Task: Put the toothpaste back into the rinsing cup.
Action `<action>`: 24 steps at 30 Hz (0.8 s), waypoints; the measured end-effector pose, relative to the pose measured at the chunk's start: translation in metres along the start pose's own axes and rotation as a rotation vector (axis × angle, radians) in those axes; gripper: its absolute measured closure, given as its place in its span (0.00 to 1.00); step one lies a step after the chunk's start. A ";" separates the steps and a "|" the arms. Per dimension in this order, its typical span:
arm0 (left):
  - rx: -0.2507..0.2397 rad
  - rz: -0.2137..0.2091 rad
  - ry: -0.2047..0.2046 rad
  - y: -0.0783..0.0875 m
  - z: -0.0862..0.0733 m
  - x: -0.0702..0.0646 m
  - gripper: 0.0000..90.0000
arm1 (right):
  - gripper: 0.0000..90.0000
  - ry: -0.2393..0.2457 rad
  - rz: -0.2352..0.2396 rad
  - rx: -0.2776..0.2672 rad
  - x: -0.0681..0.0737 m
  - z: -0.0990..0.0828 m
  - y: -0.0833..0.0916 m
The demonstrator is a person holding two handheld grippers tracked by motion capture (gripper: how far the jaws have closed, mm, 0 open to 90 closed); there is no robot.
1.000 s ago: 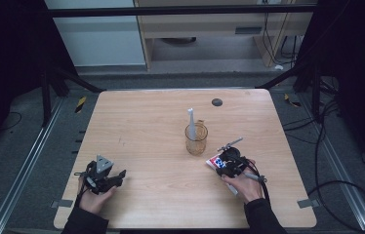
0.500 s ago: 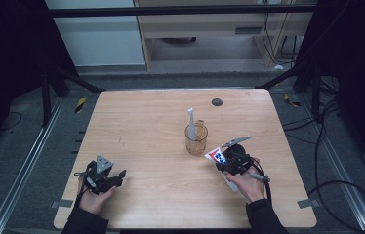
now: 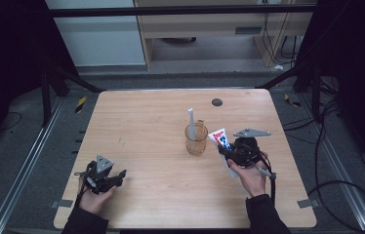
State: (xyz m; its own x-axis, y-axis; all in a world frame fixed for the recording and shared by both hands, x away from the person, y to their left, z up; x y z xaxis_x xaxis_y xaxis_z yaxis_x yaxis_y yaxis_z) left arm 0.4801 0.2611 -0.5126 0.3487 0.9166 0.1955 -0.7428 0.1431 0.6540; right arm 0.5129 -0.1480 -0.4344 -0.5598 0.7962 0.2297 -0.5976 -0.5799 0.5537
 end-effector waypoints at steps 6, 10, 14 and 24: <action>0.000 0.001 0.001 0.000 0.000 0.000 0.46 | 0.77 -0.008 -0.015 -0.096 -0.003 0.012 0.002; -0.001 0.001 0.002 0.000 0.000 0.000 0.46 | 0.77 -0.008 -0.030 -0.165 -0.003 0.021 0.002; -0.002 0.003 0.004 0.000 0.000 0.001 0.46 | 0.77 -0.017 -0.053 -0.243 -0.003 0.031 0.003; -0.003 0.003 0.006 0.000 0.000 0.001 0.46 | 0.77 -0.028 -0.074 -0.382 -0.006 0.051 0.002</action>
State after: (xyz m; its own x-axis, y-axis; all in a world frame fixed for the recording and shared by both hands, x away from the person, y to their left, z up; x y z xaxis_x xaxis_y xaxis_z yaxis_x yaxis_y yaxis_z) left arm 0.4807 0.2618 -0.5127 0.3431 0.9193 0.1928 -0.7455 0.1416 0.6513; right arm 0.5449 -0.1448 -0.3939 -0.4940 0.8398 0.2252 -0.8097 -0.5387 0.2327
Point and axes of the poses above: each handheld gripper's, and its own axes: y roughly backward along the jaws, z roughly out of its top, x roughly to its left, the point moved 5 cm from there along -y, roughly forward along the jaws, and after that the axes turned 7 degrees about z, right-handed, at the moved point
